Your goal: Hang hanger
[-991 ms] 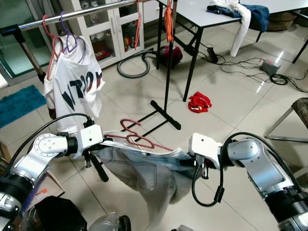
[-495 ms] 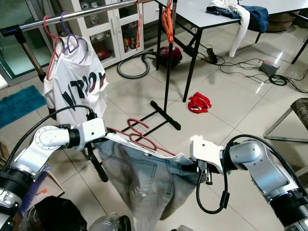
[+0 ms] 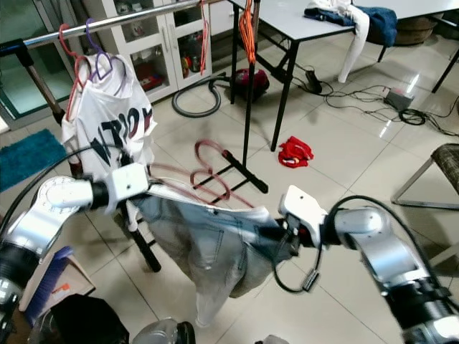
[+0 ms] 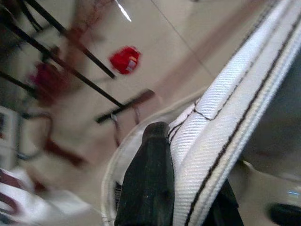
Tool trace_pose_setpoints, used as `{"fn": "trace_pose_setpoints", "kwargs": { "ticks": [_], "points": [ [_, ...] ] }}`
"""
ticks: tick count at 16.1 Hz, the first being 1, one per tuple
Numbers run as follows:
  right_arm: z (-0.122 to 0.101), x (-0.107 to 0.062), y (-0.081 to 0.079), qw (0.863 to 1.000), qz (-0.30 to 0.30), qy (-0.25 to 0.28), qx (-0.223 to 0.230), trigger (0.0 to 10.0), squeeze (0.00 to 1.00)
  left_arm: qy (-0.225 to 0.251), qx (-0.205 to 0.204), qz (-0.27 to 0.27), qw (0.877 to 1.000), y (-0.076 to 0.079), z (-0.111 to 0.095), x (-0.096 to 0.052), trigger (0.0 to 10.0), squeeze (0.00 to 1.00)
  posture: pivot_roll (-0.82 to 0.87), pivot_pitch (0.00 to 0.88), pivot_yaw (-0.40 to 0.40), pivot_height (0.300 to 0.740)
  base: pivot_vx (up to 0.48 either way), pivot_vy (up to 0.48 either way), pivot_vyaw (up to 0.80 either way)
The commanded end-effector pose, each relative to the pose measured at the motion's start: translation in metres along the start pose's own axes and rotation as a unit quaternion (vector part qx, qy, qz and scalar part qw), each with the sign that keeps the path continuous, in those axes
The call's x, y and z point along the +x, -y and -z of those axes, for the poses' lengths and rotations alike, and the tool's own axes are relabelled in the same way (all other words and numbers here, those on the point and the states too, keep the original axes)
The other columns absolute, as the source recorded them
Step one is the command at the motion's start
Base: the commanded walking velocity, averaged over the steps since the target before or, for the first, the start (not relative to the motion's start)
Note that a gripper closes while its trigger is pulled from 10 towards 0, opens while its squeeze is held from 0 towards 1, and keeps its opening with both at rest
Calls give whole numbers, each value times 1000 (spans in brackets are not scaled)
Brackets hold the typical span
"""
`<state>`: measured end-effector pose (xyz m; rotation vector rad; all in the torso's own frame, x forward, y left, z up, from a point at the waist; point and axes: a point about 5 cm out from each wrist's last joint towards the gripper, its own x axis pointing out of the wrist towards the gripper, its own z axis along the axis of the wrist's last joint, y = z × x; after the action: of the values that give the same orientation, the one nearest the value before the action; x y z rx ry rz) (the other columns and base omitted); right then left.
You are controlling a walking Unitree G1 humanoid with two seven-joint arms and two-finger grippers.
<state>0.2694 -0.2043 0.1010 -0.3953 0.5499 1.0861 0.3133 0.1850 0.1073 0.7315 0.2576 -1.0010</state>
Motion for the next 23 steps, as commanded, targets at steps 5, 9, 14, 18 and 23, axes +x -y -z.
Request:
{"fn": "trace_pose_setpoints", "kwargs": {
  "ticks": [5,9,14,18,23],
  "points": [
    [15,-15,4,997,12,-70,-10,10000,0,-3,-11,-20,1000,-12,0,-18,0,0,-65,0,66,740,0,0,0],
    [25,-17,-7,995,-27,-99,-11,10000,0,-8,3,-39,999,-25,-5,-28,0,0,-63,0,66,740,0,0,0],
    [20,-12,-6,997,-21,-74,1,10000,0,0,-3,-29,1000,-23,-8,-28,0,0,-66,0,72,740,0,0,0],
    [14,-16,-15,993,-82,-80,-17,10000,0,-2,-1,-24,1000,-25,-10,-31,0,0,-64,0,71,740,0,0,0],
    [17,-19,-9,989,-88,-113,-39,10000,0,-7,7,-33,999,-34,-13,-39,0,0,-61,0,67,740,0,0,0]
  ]
}}
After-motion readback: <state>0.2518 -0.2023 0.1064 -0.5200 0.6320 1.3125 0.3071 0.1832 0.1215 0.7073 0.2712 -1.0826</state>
